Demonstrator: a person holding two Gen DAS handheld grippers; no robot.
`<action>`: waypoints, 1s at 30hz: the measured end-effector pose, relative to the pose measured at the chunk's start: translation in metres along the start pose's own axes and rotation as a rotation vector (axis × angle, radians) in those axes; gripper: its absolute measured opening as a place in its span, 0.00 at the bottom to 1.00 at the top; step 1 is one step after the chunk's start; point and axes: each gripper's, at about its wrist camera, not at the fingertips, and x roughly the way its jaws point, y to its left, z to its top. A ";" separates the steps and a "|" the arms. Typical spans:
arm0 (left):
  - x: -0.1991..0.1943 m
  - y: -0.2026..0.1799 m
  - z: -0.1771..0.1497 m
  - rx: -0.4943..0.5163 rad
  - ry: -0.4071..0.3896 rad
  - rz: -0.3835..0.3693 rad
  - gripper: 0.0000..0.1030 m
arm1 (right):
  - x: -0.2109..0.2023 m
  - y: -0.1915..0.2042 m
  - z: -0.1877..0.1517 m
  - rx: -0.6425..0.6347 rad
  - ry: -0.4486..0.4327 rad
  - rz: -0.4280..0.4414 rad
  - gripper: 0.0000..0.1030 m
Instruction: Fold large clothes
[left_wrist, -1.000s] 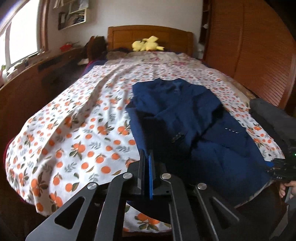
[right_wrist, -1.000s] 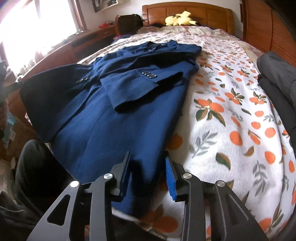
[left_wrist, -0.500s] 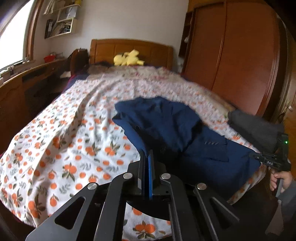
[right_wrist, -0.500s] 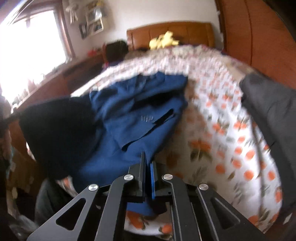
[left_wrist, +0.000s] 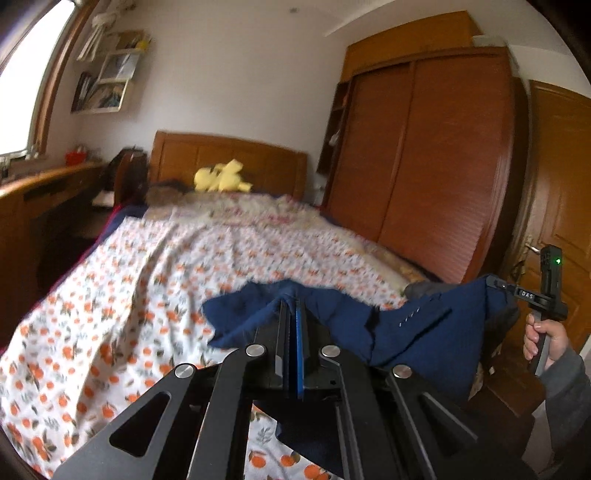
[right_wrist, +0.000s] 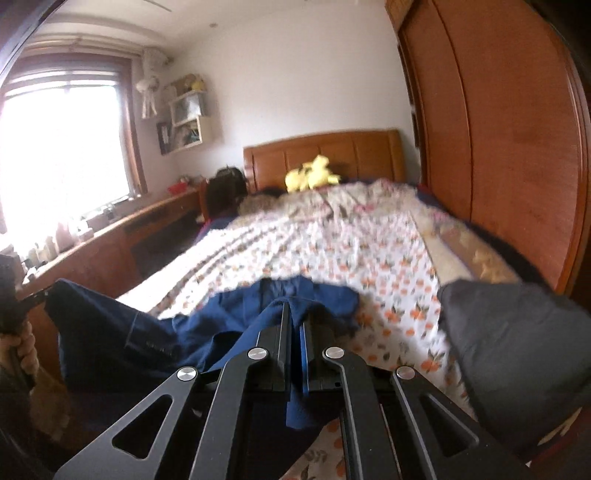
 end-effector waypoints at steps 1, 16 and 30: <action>-0.006 -0.005 0.005 0.011 -0.013 -0.002 0.01 | -0.007 0.002 0.004 -0.004 -0.015 0.003 0.02; -0.069 -0.086 0.053 0.141 -0.138 0.028 0.02 | -0.096 -0.004 0.028 -0.053 -0.145 -0.013 0.02; 0.091 -0.042 0.033 0.062 0.079 0.179 0.02 | 0.034 -0.038 0.011 -0.123 0.005 0.022 0.03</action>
